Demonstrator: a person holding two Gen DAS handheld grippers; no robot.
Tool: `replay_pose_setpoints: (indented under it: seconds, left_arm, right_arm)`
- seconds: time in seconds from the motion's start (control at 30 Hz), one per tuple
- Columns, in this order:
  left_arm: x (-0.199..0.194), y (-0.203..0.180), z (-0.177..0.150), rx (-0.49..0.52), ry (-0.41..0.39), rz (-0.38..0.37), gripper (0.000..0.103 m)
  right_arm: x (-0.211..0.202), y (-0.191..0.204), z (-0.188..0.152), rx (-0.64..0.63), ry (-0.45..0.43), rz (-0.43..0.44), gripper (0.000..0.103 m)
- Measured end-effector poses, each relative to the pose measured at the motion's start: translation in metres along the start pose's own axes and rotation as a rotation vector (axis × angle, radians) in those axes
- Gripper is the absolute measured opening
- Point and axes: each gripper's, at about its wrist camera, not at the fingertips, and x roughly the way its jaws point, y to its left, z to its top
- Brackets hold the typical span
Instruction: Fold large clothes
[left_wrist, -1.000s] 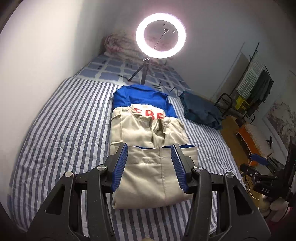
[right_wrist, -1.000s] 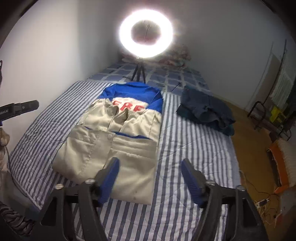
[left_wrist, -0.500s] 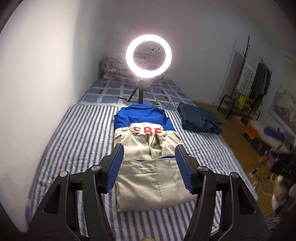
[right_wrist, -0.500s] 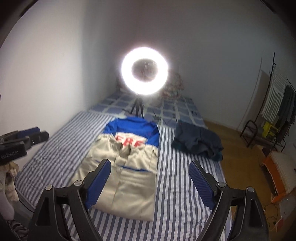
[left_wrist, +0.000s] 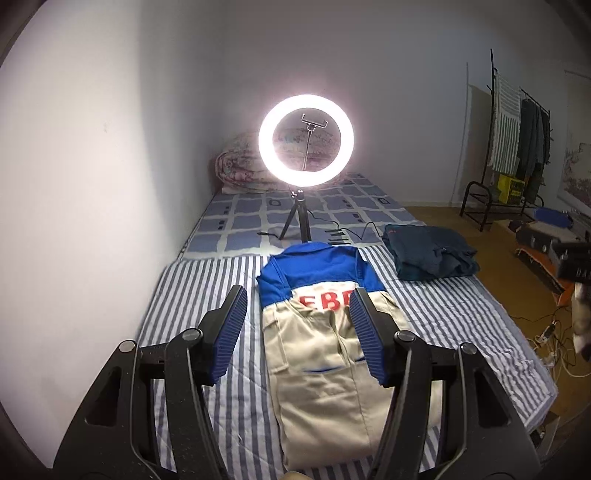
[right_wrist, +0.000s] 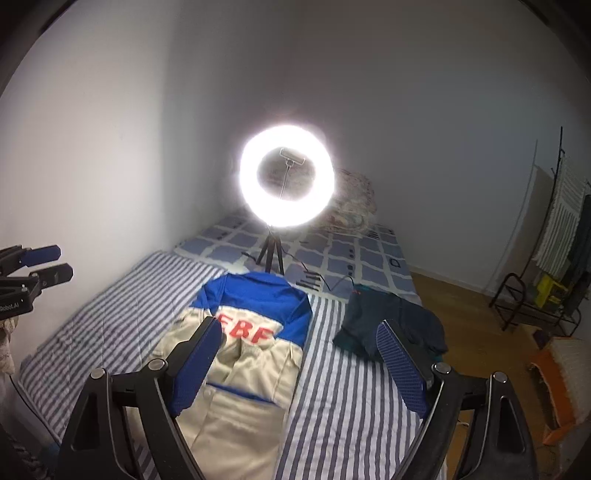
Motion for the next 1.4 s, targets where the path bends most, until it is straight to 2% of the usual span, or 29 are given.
replay_pose_setpoints:
  seconds: [0.07, 0.1, 0.17, 0.23, 0.27, 0.3, 0.4, 0.53, 0.63, 0.77, 1.1, 1.27, 1.4]
  left_arm:
    - [0.018, 0.003, 0.008, 0.016, 0.014, -0.005, 0.06]
    - [0.028, 0.006, 0.012, 0.01, 0.029, -0.02, 0.06]
    - [0.058, 0.02, 0.02, -0.043, 0.091, -0.105, 0.06]
    - [0.092, 0.038, 0.025, -0.124, 0.182, -0.211, 0.06]
    - [0.113, 0.049, 0.026, -0.176, 0.22, -0.249, 0.06]
    - [0.129, 0.058, 0.026, -0.21, 0.244, -0.262, 0.06]
    - [0.187, 0.086, 0.023, -0.285, 0.3, -0.253, 0.06]
    - [0.268, 0.111, 0.012, -0.31, 0.369, -0.222, 0.06]
    - [0.324, 0.12, 0.001, -0.317, 0.413, -0.206, 0.06]
    - [0.38, 0.127, -0.012, -0.343, 0.445, -0.203, 0.06]
    - [0.469, 0.133, -0.017, -0.344, 0.514, -0.208, 0.06]
    - [0.509, 0.136, -0.02, -0.401, 0.557, -0.254, 0.06]
    - [0.532, 0.13, -0.02, -0.403, 0.577, -0.284, 0.06]
  right_arm:
    - [0.017, -0.01, 0.009, 0.012, 0.008, 0.031, 0.086]
    - [0.025, -0.014, 0.012, 0.022, 0.017, 0.051, 0.081]
    - [0.049, -0.029, 0.018, 0.067, 0.051, 0.127, 0.074]
    - [0.073, -0.042, 0.017, 0.11, 0.083, 0.171, 0.073]
    - [0.086, -0.047, 0.015, 0.13, 0.099, 0.194, 0.072]
    - [0.106, -0.056, 0.011, 0.161, 0.124, 0.226, 0.066]
    - [0.155, -0.074, -0.005, 0.247, 0.185, 0.28, 0.051]
    - [0.229, -0.086, -0.028, 0.306, 0.25, 0.305, 0.049]
    - [0.279, -0.086, -0.041, 0.296, 0.298, 0.294, 0.048]
    - [0.334, -0.086, -0.05, 0.277, 0.343, 0.28, 0.048]
    - [0.432, -0.094, -0.05, 0.27, 0.397, 0.281, 0.048]
    - [0.479, -0.096, -0.056, 0.306, 0.408, 0.303, 0.048]
    - [0.51, -0.093, -0.06, 0.342, 0.414, 0.33, 0.048]
